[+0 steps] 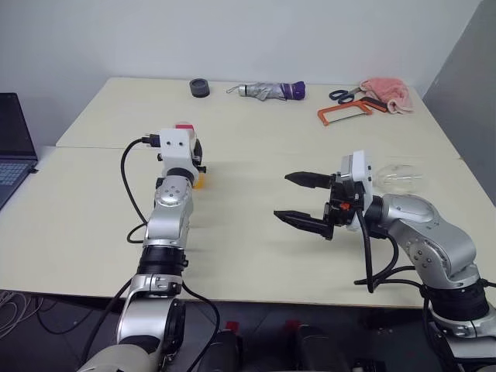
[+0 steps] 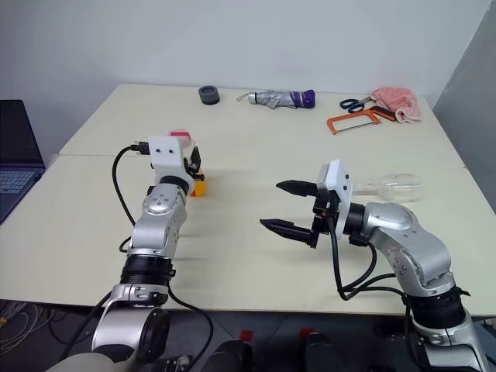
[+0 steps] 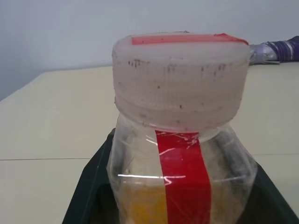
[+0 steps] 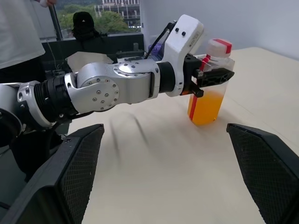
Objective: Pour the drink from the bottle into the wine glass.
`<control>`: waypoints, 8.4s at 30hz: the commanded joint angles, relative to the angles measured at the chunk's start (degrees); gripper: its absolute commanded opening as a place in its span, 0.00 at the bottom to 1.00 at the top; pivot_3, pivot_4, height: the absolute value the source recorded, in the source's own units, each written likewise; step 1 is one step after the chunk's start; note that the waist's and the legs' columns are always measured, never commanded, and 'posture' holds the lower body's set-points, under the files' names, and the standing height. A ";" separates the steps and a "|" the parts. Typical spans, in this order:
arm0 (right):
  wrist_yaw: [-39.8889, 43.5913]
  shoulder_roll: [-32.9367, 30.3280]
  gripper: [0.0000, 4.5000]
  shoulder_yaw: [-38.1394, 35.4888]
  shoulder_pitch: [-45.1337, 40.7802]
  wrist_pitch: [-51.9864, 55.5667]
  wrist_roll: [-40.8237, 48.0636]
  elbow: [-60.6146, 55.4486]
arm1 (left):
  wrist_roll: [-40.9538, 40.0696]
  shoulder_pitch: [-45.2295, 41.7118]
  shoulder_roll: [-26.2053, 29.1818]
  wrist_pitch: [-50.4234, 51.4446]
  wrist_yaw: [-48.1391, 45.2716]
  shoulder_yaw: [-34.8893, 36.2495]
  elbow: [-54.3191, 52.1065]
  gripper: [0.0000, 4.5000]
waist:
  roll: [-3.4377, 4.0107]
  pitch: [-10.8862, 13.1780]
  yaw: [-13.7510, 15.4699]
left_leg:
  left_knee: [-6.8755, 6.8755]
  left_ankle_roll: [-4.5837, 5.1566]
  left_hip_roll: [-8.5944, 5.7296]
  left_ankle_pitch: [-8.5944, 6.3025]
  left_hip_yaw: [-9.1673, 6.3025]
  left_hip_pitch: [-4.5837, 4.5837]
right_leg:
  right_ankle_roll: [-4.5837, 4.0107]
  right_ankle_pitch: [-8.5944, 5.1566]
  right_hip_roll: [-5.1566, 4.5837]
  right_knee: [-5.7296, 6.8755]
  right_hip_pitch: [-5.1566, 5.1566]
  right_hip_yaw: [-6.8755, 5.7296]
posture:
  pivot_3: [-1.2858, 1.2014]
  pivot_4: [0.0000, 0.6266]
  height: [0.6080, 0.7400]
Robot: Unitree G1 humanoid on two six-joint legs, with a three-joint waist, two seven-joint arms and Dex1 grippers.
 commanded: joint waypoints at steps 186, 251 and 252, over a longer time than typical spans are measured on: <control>-25.90 6.79 0.91 -2.33 2.46 7.71 -6.98 -20.62 | -13.28 -13.07 1.09 -9.68 -75.41 -15.36 9.52 0.39 | 0.19 0.51 -0.40 | 0.39 0.00 -0.03 0.02 0.04 -0.88 | -0.15 -0.03 0.00 0.76 -1.00 0.11 | 0.52 0.24 1.00; -25.40 5.21 0.88 1.42 0.94 3.58 -12.51 -17.26 | -13.79 -12.78 1.79 -8.42 -78.92 -16.19 9.02 0.39 | 0.19 0.52 -0.45 | 0.62 0.05 -0.12 0.00 0.04 -0.85 | -0.16 -0.04 0.13 0.95 -0.97 0.11 | 0.52 0.24 1.00; -25.40 5.14 0.88 1.41 1.02 3.32 -12.95 -16.94 | -13.82 -12.81 1.80 -8.38 -78.99 -16.17 9.03 0.39 | 0.19 0.52 -0.45 | 0.62 0.05 -0.12 0.00 0.04 -0.85 | -0.16 -0.04 0.13 0.95 -0.97 0.10 | 0.52 0.24 1.00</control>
